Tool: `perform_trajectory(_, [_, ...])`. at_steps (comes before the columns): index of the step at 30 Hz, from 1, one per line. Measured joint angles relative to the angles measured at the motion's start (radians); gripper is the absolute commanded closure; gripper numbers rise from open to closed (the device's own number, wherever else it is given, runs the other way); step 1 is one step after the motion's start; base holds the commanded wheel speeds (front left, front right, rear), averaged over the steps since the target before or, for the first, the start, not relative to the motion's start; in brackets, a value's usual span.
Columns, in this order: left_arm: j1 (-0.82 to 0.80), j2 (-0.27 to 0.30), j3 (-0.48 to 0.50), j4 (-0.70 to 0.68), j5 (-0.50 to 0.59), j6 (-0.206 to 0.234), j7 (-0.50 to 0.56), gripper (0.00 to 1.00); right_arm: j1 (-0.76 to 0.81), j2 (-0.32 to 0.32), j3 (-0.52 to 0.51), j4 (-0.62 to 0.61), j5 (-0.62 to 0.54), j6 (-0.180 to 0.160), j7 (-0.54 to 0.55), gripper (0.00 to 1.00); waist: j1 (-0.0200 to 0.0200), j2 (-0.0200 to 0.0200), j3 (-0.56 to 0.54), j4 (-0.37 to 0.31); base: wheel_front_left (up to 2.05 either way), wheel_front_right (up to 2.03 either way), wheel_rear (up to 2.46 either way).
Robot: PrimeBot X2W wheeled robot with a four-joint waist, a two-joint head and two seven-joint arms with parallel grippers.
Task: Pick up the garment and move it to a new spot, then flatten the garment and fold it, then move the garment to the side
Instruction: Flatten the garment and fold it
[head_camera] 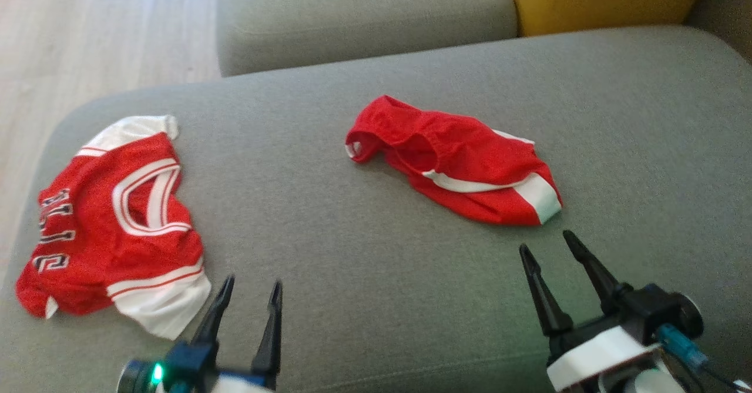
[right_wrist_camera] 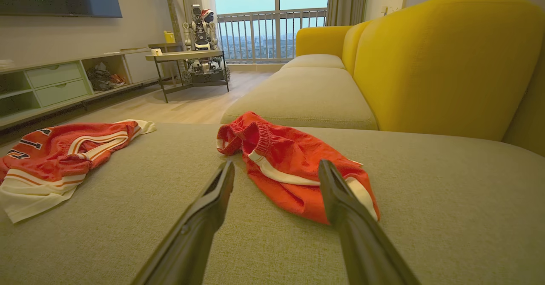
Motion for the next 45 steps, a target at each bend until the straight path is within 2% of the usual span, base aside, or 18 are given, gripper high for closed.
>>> perform_trajectory(5, [-0.170, -0.001, -0.059, 0.087, 0.003, -0.061, 0.000, 0.00, -0.031, 0.000, -0.003, -0.023, 0.027, 0.000, 0.000, 0.00, 0.0000, 0.0000, 0.035, -0.052, 0.00, 0.00, 0.00])
perform_trajectory(12, [-0.396, 0.004, -0.169, 0.286, 0.088, -0.111, 0.000, 0.00, -0.061, 0.000, -0.005, -0.035, 0.049, 0.000, 0.000, 0.00, 0.0001, 0.0000, 0.106, -0.140, 0.00, 0.00, 0.00])
perform_trajectory(23, [-0.769, 0.045, -0.266, 0.577, 0.156, -0.139, 0.000, 0.00, -0.149, 0.000, -0.016, -0.073, 0.074, 0.000, 0.000, 0.00, 0.0003, 0.0000, 0.272, -0.244, 0.00, 0.00, 0.00])
perform_trajectory(36, [-0.885, 0.079, -0.345, 0.697, 0.170, -0.140, 0.000, 0.00, -0.182, 0.000, -0.006, -0.081, 0.089, 0.000, 0.000, 0.00, 0.0000, 0.0000, 0.336, -0.302, 0.00, 0.00, 0.00])
perform_trajectory(38, [-0.894, 0.081, -0.354, 0.702, 0.170, -0.140, 0.000, 0.51, -0.182, 0.000, -0.005, -0.081, 0.089, 0.000, 0.000, 0.00, 0.0000, 0.0000, 0.337, -0.307, 0.00, 0.00, 0.00])
perform_trajectory(39, [-0.897, 0.084, -0.357, 0.703, 0.170, -0.140, 0.000, 0.67, -0.182, 0.000, -0.005, -0.081, 0.090, 0.000, 0.000, 0.00, 0.0000, 0.0000, 0.337, -0.308, 0.00, 0.00, 0.00])
perform_trajectory(40, [-0.901, 0.087, -0.363, 0.704, 0.170, -0.140, 0.000, 1.00, -0.182, 0.000, -0.005, -0.081, 0.093, 0.000, 0.000, 0.00, 0.0000, 0.0000, 0.337, -0.309, 0.00, 0.00, 0.00])
perform_trajectory(45, [-0.910, 0.100, -0.382, 0.718, 0.159, -0.140, 0.000, 1.00, -0.182, 0.000, -0.003, -0.079, 0.098, 0.000, 0.000, 0.00, 0.0000, 0.0000, 0.327, -0.310, 0.00, 0.00, 0.00])
